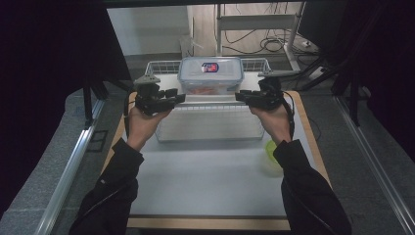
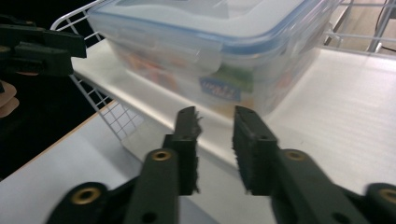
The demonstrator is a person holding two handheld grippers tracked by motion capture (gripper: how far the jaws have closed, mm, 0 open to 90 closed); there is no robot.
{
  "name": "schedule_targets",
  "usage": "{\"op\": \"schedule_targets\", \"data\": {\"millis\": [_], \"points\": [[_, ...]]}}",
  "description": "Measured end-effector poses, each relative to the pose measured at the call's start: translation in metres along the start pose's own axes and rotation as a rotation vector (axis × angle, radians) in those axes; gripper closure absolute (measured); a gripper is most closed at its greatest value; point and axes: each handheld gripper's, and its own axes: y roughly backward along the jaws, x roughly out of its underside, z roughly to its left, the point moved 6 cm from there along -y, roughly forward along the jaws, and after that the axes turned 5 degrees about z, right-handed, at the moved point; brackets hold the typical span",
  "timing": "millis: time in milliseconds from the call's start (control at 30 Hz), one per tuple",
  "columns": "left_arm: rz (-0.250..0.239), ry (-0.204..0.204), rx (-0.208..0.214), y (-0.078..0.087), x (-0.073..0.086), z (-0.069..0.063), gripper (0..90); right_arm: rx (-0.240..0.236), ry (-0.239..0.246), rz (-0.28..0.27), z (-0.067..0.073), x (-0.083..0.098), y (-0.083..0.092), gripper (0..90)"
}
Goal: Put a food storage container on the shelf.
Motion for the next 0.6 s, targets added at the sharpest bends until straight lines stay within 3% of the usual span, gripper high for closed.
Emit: {"op": "schedule_targets", "data": {"millis": [167, 233, 400, 600], "points": [[0.011, -0.043, -0.011, 0.007, 0.017, -0.012, 37.0, -0.058, -0.009, -0.004, 0.009, 0.013, 0.005, 54.4], [0.02, -0.051, -0.006, 0.009, 0.025, -0.016, 35.3, -0.071, 0.001, 0.0, 0.013, 0.018, 0.006, 50.7], [0.044, -0.084, -0.015, 0.013, 0.041, -0.029, 27.2, -0.078, 0.054, 0.021, 0.025, 0.034, 0.009, 42.3], [0.063, -0.128, -0.03, 0.018, 0.06, -0.047, 19.1, -0.055, 0.117, 0.044, 0.035, 0.057, 0.014, 30.8]]}}
